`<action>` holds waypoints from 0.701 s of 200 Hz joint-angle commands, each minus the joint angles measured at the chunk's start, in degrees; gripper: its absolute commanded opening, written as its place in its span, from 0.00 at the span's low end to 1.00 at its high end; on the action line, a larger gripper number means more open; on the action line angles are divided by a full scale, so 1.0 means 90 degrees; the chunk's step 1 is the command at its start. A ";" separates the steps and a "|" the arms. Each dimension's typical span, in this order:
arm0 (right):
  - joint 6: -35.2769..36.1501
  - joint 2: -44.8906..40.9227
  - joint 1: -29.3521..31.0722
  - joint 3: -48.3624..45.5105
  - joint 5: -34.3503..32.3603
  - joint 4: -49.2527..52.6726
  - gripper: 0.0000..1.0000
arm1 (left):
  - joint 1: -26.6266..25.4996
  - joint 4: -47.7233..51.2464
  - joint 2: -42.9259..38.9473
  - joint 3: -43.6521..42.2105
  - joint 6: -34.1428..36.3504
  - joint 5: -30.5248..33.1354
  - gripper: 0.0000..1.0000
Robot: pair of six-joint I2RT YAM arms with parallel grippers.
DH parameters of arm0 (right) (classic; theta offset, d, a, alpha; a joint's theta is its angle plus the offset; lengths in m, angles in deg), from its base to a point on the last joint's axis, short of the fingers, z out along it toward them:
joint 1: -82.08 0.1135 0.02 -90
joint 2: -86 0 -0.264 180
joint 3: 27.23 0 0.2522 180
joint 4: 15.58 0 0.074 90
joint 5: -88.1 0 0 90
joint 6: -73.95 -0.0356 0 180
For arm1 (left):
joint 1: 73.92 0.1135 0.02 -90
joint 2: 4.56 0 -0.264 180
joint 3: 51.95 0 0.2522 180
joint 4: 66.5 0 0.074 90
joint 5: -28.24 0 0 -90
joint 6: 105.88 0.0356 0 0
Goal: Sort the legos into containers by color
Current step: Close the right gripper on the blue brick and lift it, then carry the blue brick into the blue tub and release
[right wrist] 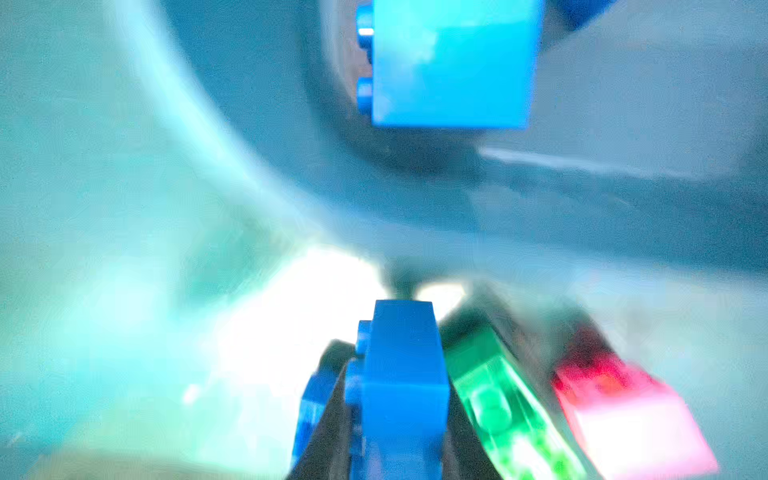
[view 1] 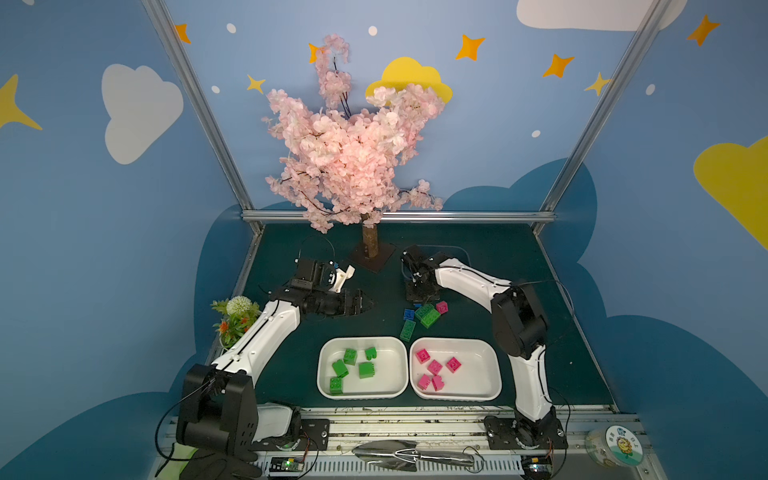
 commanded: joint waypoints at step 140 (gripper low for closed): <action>0.1400 0.0726 -0.2049 0.2225 0.0885 0.0659 0.23 | 0.0031 -0.0502 0.0161 0.0365 -0.0400 -0.0277 1.00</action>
